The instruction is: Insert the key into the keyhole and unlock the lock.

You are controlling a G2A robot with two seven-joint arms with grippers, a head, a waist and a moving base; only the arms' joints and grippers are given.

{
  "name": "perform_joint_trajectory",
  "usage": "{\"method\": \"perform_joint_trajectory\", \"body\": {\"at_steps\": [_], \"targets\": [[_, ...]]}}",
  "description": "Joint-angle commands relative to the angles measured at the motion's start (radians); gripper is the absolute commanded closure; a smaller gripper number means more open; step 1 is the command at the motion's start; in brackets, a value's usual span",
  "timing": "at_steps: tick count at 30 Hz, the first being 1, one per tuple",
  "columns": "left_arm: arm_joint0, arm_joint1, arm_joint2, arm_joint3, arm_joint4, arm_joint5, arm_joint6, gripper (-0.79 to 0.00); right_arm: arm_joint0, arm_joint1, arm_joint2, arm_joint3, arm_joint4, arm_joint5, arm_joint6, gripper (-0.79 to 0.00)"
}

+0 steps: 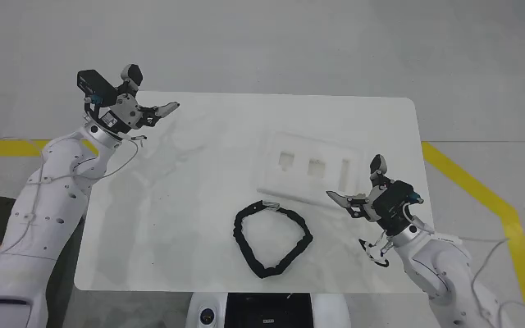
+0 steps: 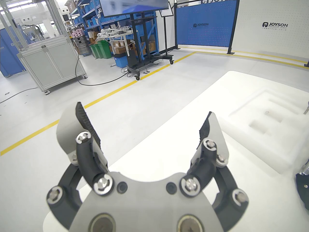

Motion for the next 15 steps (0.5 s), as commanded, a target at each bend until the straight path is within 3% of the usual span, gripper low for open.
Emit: {"method": "perform_joint_trajectory", "body": {"at_steps": [1, 7, 15], "targets": [[0.000, 0.000, 0.000, 0.000, 0.000, 0.000, 0.000, -0.784, 0.000, 0.000, 0.000, 0.000, 0.000, 0.000, 0.000, -0.785], [0.011, -0.001, 0.001, -0.029, 0.015, -0.007, -0.043, -0.785, 0.000, 0.000, 0.000, 0.000, 0.000, 0.000, 0.000, -0.785], [0.001, -0.007, 0.037, -0.082, 0.045, -0.168, -0.140, -0.785, 0.000, 0.000, 0.000, 0.000, 0.000, 0.000, 0.000, -0.785]]}}
